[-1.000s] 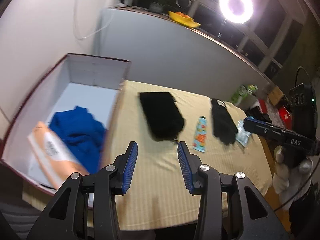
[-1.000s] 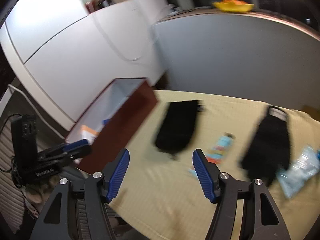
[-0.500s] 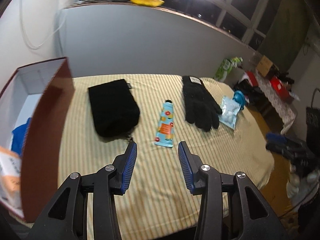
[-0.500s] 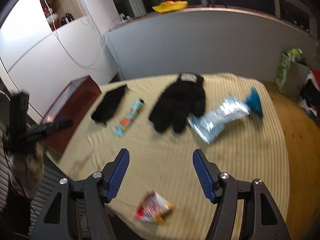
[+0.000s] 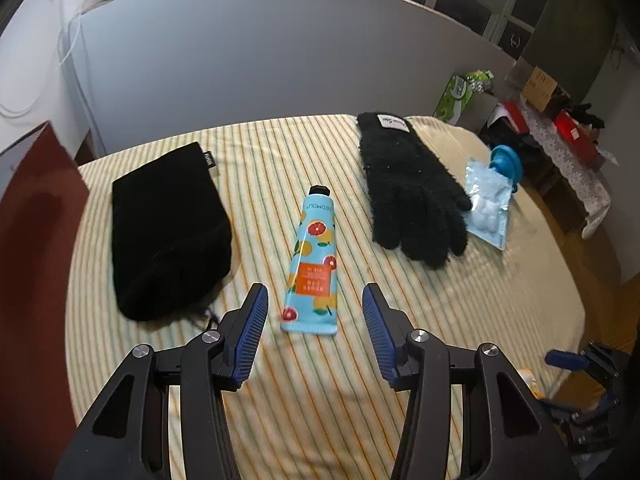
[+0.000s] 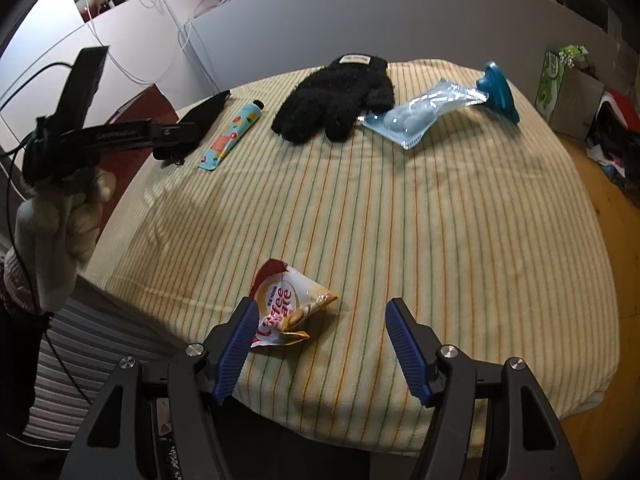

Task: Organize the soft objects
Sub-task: 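Grasp the grapefruit tube with the left tool while the right tool grasps the coffee packet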

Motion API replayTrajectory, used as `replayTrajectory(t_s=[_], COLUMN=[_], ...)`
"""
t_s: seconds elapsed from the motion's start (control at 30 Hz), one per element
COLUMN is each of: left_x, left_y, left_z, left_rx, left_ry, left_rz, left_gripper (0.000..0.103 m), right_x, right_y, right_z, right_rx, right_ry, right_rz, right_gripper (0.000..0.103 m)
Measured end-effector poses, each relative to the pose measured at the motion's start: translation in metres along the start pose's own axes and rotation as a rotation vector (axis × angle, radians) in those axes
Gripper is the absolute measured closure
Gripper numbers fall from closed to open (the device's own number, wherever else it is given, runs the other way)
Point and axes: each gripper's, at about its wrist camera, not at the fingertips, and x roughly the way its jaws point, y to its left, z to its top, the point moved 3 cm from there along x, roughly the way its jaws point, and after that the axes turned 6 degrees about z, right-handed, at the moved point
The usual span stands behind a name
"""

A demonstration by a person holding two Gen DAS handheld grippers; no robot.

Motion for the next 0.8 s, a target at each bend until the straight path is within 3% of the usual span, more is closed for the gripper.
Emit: replayTrajectory(t_s=[0.23,0.37,0.6,0.8], left_x=[0.024,0.038,0.053,0.059], left_y=[-0.008,-0.01,-0.009,-0.011], left_z=[0.012,0.02,0.026,0.026], left_rx=[0.038,0.047,0.038,0.056], left_ry=[0.016,0.031,0.051,0.049], left_rz=[0.053,0.079,0.079,0.091], left_gripper=[0.055,0.055,0.055,0.055], right_x=[0.006,0.013,0.018,0.023], right_y=[0.0,-0.002,0.001,0.003], right_z=[-0.001,-0.004,-0.002,0.003], right_rx=[-0.008,0.001,0.0,0.012], right_ry=[0.012,0.035,0.047,0.072], right_rz=[-0.021,-0.009,0.004,0.023], right_gripper=[0.042,0.047,0.051,0.061])
